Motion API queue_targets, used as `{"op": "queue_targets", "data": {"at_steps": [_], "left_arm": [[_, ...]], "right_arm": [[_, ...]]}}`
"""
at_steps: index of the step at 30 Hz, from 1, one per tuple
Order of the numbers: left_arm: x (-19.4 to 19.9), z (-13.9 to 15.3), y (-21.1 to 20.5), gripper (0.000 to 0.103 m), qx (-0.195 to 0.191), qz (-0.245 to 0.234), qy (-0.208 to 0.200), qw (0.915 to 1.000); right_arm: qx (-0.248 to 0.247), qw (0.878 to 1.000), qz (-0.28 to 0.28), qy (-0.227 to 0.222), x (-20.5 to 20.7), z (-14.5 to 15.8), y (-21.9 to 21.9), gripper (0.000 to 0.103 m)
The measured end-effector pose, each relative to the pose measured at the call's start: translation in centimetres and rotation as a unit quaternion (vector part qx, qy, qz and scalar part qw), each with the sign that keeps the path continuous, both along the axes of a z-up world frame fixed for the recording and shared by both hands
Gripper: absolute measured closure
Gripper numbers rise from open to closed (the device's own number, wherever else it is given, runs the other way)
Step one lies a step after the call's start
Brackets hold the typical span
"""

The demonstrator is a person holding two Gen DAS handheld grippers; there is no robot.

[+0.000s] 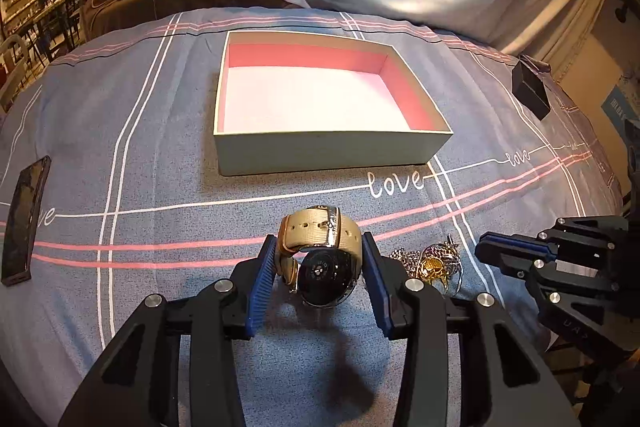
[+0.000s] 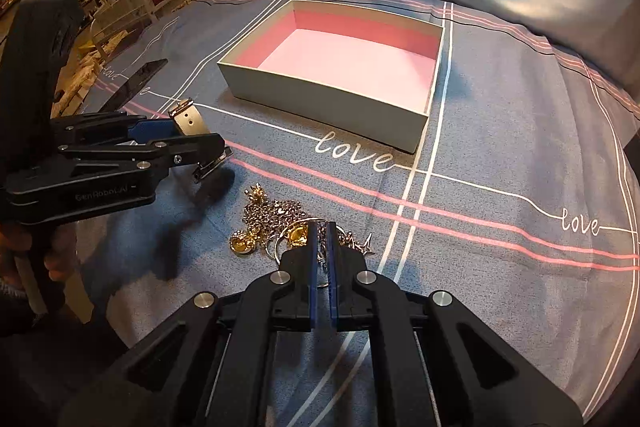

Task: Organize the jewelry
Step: 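Carry the watch into the pink box and open the left gripper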

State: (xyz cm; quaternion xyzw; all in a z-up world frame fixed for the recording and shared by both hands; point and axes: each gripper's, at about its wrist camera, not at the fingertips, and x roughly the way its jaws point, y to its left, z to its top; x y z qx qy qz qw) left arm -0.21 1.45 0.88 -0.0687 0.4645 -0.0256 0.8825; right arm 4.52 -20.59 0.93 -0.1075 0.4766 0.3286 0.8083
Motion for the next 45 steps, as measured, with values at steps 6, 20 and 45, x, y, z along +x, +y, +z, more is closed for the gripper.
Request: {"op": "queue_targets", "data": {"at_steps": [6,20,45], "left_arm": [[0.8,2.8,-0.2,0.062,0.006,0.000,-0.022,0.9997],[11.6,5.8,1.8,0.062,-0.012,0.038,-0.038,0.9985],[3.6,2.7,0.5,0.008,-0.012,-0.010,-0.031,0.9994]], "right_arm": [[-0.007,1.000,0.014,-0.020,1.3,1.4,2.0,0.098],[-0.033,0.997,-0.030,-0.065,12.8,4.6,6.7,0.098],[-0.046,0.997,-0.042,-0.052,4.9,0.4,0.5,0.044]]}}
